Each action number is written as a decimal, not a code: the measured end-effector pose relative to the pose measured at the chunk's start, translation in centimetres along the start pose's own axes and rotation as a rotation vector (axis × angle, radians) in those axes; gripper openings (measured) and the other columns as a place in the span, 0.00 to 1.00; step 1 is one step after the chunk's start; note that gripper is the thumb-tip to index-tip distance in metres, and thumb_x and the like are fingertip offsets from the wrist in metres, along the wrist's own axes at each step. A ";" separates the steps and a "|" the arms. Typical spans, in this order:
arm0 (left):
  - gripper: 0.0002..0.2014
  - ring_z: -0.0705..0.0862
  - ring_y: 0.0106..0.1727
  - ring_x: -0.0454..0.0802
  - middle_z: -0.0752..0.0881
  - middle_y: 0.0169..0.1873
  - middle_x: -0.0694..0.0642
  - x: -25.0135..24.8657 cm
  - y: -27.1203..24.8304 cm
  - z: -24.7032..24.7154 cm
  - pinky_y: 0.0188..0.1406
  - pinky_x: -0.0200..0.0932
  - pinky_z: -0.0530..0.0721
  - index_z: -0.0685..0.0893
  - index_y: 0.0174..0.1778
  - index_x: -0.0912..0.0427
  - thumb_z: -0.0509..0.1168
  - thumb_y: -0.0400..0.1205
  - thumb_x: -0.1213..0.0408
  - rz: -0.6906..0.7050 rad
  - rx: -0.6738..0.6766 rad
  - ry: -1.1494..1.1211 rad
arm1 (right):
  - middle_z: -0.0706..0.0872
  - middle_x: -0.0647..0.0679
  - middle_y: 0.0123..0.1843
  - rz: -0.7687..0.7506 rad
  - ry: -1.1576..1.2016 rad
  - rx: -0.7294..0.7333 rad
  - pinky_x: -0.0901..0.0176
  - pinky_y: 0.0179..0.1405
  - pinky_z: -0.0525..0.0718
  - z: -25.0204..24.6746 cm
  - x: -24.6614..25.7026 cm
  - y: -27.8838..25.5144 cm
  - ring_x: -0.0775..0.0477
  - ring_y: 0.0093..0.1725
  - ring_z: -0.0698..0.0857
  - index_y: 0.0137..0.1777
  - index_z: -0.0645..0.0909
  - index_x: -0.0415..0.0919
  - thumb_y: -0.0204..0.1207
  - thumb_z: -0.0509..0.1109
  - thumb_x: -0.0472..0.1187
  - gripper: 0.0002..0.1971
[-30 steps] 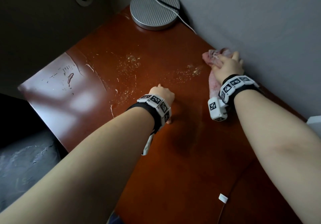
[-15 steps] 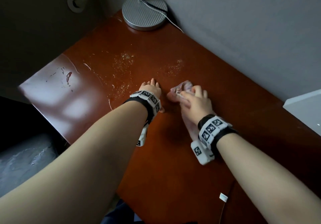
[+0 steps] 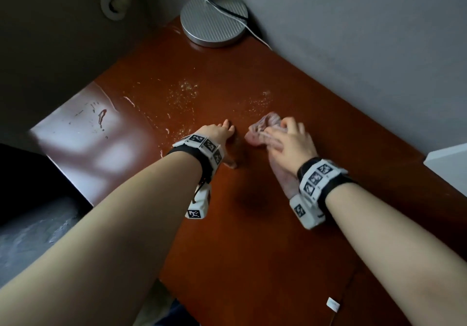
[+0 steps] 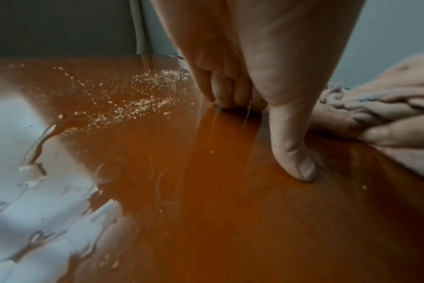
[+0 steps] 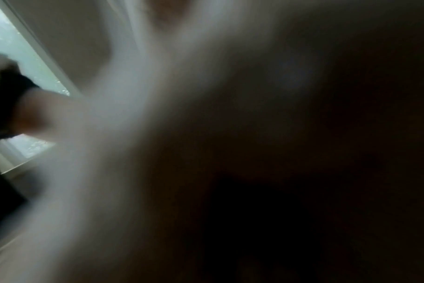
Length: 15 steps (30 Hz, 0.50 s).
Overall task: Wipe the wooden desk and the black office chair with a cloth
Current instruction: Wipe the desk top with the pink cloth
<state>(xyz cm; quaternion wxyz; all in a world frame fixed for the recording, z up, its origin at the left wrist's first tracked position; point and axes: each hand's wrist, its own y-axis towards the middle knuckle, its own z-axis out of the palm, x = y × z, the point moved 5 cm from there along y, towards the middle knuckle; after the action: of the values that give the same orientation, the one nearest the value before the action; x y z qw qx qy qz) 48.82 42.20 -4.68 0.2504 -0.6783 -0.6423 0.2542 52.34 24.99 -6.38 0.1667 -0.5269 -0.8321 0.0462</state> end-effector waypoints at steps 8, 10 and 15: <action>0.52 0.59 0.82 0.53 0.46 0.84 0.49 1.0 0.2 0.3 0.75 0.49 0.68 0.46 0.84 0.49 0.70 0.72 0.37 0.040 -0.049 -0.082 | 0.65 0.40 0.74 0.264 0.091 -0.177 0.41 0.64 0.73 -3.1 -4.1 10.5 0.33 0.69 0.67 0.71 0.75 0.54 0.76 0.67 0.47 0.22; 0.52 0.57 0.82 0.55 0.47 0.84 0.47 1.3 0.4 0.5 0.76 0.50 0.66 0.46 0.84 0.47 0.70 0.72 0.37 0.044 -0.052 -0.100 | 0.62 0.39 0.77 0.334 0.122 -0.203 0.39 0.67 0.72 -3.7 -5.0 12.5 0.33 0.72 0.65 0.72 0.75 0.54 0.77 0.67 0.47 0.22; 0.52 0.54 0.83 0.55 0.45 0.84 0.48 1.4 1.0 0.7 0.78 0.49 0.61 0.44 0.84 0.49 0.68 0.73 0.36 0.073 -0.064 -0.069 | 0.60 0.41 0.79 0.456 0.162 -0.265 0.41 0.70 0.68 -5.0 -5.6 16.1 0.35 0.74 0.64 0.71 0.75 0.57 0.78 0.66 0.46 0.21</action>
<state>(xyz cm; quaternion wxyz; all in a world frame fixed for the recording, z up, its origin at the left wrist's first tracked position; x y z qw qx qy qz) 49.15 43.51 -5.91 0.1970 -0.6998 -0.6332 0.2656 70.06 26.60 -6.98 0.1477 -0.7198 -0.6748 -0.0690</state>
